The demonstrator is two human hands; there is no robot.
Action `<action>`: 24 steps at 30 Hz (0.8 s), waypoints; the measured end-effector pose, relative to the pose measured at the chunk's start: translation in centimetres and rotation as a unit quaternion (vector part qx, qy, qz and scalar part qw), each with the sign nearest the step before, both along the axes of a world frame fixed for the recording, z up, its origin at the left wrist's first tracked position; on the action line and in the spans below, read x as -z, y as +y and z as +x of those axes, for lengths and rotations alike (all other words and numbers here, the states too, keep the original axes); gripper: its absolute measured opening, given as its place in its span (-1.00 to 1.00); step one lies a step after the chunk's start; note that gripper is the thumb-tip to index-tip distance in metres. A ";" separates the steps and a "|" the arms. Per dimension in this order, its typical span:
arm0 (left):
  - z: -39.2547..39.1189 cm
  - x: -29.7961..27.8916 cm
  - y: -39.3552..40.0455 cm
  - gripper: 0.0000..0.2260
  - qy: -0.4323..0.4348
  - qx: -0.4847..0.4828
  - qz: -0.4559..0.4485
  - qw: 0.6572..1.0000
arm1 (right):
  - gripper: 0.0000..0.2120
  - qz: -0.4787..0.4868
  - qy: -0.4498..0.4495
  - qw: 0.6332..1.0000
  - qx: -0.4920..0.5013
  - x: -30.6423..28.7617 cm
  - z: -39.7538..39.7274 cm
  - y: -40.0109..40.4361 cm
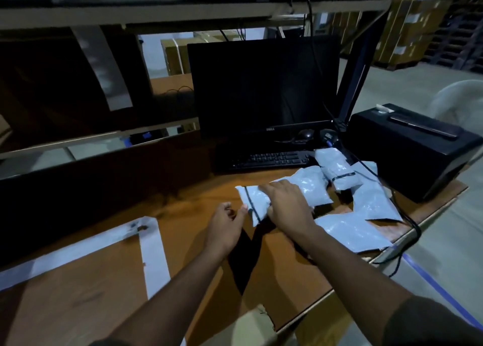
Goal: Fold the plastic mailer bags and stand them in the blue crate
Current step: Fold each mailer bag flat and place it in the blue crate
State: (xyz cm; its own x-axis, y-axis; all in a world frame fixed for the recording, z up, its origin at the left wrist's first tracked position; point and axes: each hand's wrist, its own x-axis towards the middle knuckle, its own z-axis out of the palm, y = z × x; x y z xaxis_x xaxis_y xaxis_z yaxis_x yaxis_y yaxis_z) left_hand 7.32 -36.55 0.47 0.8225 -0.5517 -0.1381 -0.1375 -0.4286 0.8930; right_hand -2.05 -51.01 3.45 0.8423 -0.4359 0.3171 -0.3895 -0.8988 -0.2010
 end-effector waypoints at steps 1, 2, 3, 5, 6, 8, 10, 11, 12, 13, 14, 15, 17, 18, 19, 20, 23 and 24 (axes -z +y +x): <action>0.4 0.3 0.7 -0.43 0.027 -0.022 -0.024 0.999 | -0.53 0.006 -0.011 1.000 -0.026 -0.3 0.4 1.4; 0.6 0.2 1.6 -0.44 0.049 -0.042 -0.043 0.997 | -0.53 0.008 -0.016 0.999 -0.049 -0.6 0.8 2.9; 0.8 0.3 2.7 -0.48 0.063 -0.059 -0.061 0.994 | -0.54 0.006 -0.026 0.997 -0.072 -0.8 1.1 4.4; 1.2 0.4 5.3 -0.45 0.070 -0.067 -0.097 0.991 | -0.55 -0.004 -0.046 0.992 -0.119 -1.1 1.5 7.5; 1.4 0.5 6.6 -0.47 0.075 -0.063 -0.115 0.989 | -0.58 -0.017 -0.048 0.989 -0.138 -1.1 1.7 8.9; 1.5 0.7 9.3 -0.59 0.089 -0.065 -0.161 0.981 | -0.56 -0.026 -0.044 0.985 -0.165 -0.7 2.1 11.4; 1.4 0.6 12.2 -0.70 0.103 -0.101 -0.195 0.970 | -0.45 0.006 -0.036 0.983 -0.180 -0.3 2.3 13.9; 1.3 0.5 13.8 -0.72 0.107 -0.115 -0.209 0.965 | -0.42 0.025 -0.032 0.981 -0.190 -0.1 2.3 15.2; 1.1 0.4 15.4 -0.75 0.109 -0.123 -0.216 0.963 | -0.40 0.043 -0.027 0.978 -0.203 0.0 2.3 16.5; 1.0 0.4 17.1 -0.76 0.115 -0.134 -0.220 0.959 | -0.40 0.060 -0.027 0.974 -0.217 0.2 2.0 17.9; 1.0 0.5 19.0 -0.78 0.108 -0.147 -0.217 0.959 | -0.40 0.080 -0.028 0.969 -0.230 0.3 1.8 19.2; 0.9 0.2 20.7 -0.79 0.104 -0.162 -0.210 0.958 | -0.41 0.100 -0.030 0.965 -0.239 0.3 1.5 20.3; 0.9 0.2 24.2 -0.82 0.096 -0.195 -0.189 0.958 | -0.42 0.139 -0.023 0.959 -0.247 0.7 0.7 22.2; 0.9 0.2 25.7 -0.83 0.092 -0.205 -0.173 0.959 | -0.43 0.148 -0.012 0.958 -0.246 1.1 0.3 22.8; 0.8 0.1 27.2 -0.85 0.092 -0.217 -0.150 0.960 | -0.44 0.146 0.002 0.958 -0.246 1.7 0.0 23.4; 0.9 0.3 28.5 -0.86 0.087 -0.223 -0.127 0.962 | -0.45 0.137 0.017 0.959 -0.246 2.5 -0.3 23.8; 0.5 0.5 31.8 -0.59 0.050 -0.238 -0.019 0.970 | -0.49 0.088 0.060 0.963 -0.250 4.8 -0.8 24.6; 0.4 0.8 32.8 -0.59 0.001 -0.241 0.031 0.970 | -0.50 0.071 0.071 0.962 -0.253 5.4 -0.9 24.7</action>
